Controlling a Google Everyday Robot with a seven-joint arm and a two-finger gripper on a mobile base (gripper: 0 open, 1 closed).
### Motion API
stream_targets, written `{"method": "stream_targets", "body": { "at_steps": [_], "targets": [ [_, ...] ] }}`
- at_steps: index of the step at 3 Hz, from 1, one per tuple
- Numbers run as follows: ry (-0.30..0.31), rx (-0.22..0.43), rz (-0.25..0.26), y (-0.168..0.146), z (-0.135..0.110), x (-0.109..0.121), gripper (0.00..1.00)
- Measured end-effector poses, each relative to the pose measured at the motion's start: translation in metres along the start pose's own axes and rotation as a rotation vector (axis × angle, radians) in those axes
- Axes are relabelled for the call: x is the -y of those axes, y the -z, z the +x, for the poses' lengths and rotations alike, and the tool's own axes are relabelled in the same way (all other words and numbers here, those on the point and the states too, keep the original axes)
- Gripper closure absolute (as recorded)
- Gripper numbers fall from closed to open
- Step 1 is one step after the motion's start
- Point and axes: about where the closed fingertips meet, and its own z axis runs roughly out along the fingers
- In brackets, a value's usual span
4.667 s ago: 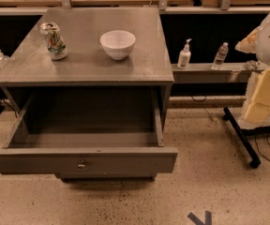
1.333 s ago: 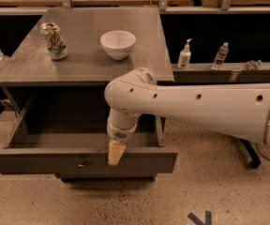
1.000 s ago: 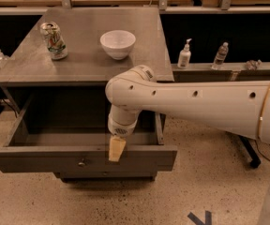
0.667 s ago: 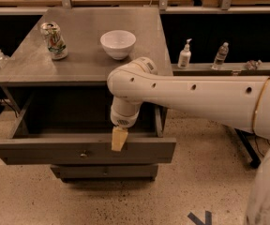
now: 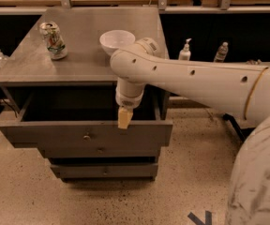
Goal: Close top drawer
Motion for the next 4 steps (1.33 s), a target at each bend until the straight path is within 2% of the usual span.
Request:
{"method": "stream_targets", "body": {
  "at_steps": [1,2,3,4],
  "targets": [
    [-0.008,0.001,0.028,0.011,0.003,0.021,0.36],
    [-0.008,0.005,0.031,0.014,0.003,0.017,0.35],
    [0.007,0.079,0.042,0.036,0.0,-0.017,0.35],
    [0.035,0.136,0.068,0.064,-0.01,-0.062,0.35]
  ]
}}
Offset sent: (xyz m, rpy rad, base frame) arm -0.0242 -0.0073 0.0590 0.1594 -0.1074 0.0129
